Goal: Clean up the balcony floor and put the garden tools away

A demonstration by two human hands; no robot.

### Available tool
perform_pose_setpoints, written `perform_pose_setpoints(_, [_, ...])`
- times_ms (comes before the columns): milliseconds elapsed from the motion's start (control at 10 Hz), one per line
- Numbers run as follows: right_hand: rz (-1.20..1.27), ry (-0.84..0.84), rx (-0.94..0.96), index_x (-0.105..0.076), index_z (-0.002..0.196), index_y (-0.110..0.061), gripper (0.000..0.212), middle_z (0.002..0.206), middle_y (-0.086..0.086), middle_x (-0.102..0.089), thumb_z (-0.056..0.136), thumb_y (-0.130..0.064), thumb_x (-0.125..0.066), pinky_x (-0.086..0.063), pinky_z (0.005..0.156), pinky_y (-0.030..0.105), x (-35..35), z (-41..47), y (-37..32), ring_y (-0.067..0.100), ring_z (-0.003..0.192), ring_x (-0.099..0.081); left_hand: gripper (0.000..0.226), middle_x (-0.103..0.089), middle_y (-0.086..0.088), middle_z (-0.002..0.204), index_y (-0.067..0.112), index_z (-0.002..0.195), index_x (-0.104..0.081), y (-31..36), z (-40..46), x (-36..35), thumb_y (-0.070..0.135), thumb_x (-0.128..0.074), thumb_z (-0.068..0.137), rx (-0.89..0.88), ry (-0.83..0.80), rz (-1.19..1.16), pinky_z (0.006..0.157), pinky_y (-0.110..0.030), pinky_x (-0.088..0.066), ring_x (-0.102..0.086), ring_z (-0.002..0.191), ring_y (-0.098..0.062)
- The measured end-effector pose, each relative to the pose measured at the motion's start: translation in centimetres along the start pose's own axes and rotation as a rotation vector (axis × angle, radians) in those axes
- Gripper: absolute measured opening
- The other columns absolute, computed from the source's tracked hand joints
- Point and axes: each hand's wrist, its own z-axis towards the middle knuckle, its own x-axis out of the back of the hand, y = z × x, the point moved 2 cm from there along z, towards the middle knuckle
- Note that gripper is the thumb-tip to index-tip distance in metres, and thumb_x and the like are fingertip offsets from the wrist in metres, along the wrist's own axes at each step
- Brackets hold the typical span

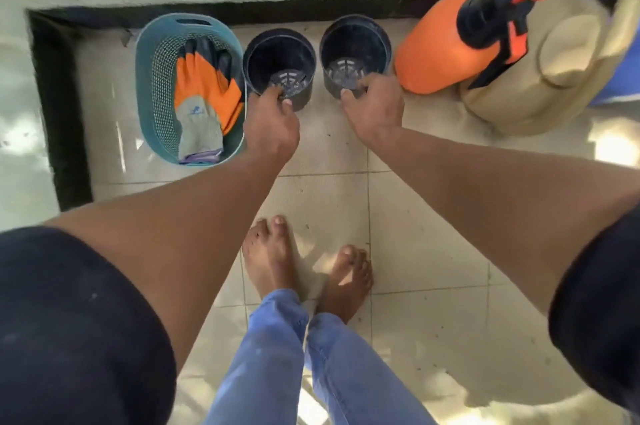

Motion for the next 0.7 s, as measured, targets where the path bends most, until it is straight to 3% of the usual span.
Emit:
perform_pose_setpoints(100, [0.016,0.014,-0.02,-0.074,0.104,-0.019,0.027,0.114,0.002,-0.063,0.09,-0.041,-0.069,-0.043,0.079,0.023,-0.4,1.1,-0.6,0.021,0.092,-0.063,0.04,-0.054,-0.01,0.141,0.017,0.143,-0.057,0.5,1.3,-0.1,0.024,-0.046,0.105,-0.006,0.011,-0.016,0.108,-0.033,-0.039,-0.054,0.128,-0.03])
perform_pose_setpoints(300, [-0.024,0.016,-0.061,-0.071,0.104,-0.013,0.028,0.124,0.004,-0.057,0.093,-0.038,-0.067,-0.04,0.077,0.025,-0.7,1.8,-1.0,0.02,0.089,-0.054,0.045,-0.044,-0.011,0.15,0.016,0.151,-0.047,0.4,3.5,-0.7,0.017,-0.04,0.106,-0.005,-0.016,0.013,0.113,-0.031,-0.032,-0.048,0.135,-0.031])
perform_pose_setpoints(400, [-0.043,-0.012,-0.083,-0.069,0.109,-0.01,0.03,0.126,0.007,-0.055,0.094,-0.036,-0.067,-0.041,0.074,0.027,-0.6,1.6,-1.2,0.022,0.089,-0.057,0.052,-0.039,-0.009,0.157,0.021,0.16,-0.033,-0.1,3.7,-1.2,0.02,-0.037,0.108,0.0,-0.081,0.03,0.116,-0.033,-0.031,-0.043,0.142,-0.03])
perform_pose_setpoints(500, [-0.031,-0.091,-0.103,-0.054,0.133,-0.013,0.045,0.136,0.011,-0.045,0.095,-0.032,-0.068,-0.038,0.079,0.027,0.1,0.6,-1.6,0.02,0.09,-0.047,0.067,-0.033,-0.011,0.163,0.033,0.164,-0.009,0.4,3.4,-0.6,0.019,-0.038,0.107,0.005,-0.159,0.029,0.118,-0.043,-0.037,-0.045,0.141,-0.034])
perform_pose_setpoints(600, [0.002,-0.131,-0.099,-0.035,0.143,-0.018,0.062,0.139,0.014,-0.038,0.091,-0.02,-0.069,-0.04,0.077,0.029,0.9,-0.7,-2.2,0.024,0.092,-0.048,0.086,-0.046,-0.017,0.15,0.041,0.16,0.014,0.2,1.3,0.1,0.012,-0.042,0.102,0.044,-0.212,0.021,0.099,-0.052,-0.054,-0.062,0.117,-0.039])
perform_pose_setpoints(700, [0.01,-0.13,-0.126,-0.03,0.144,-0.018,0.065,0.138,0.016,-0.035,0.09,-0.018,-0.067,-0.042,0.079,0.032,2.4,-1.9,-2.7,0.032,0.106,-0.053,0.087,-0.046,-0.018,0.152,0.036,0.161,0.012,2.9,1.1,2.4,0.012,-0.043,0.098,0.081,-0.183,0.008,0.1,-0.052,-0.053,-0.06,0.121,-0.039])
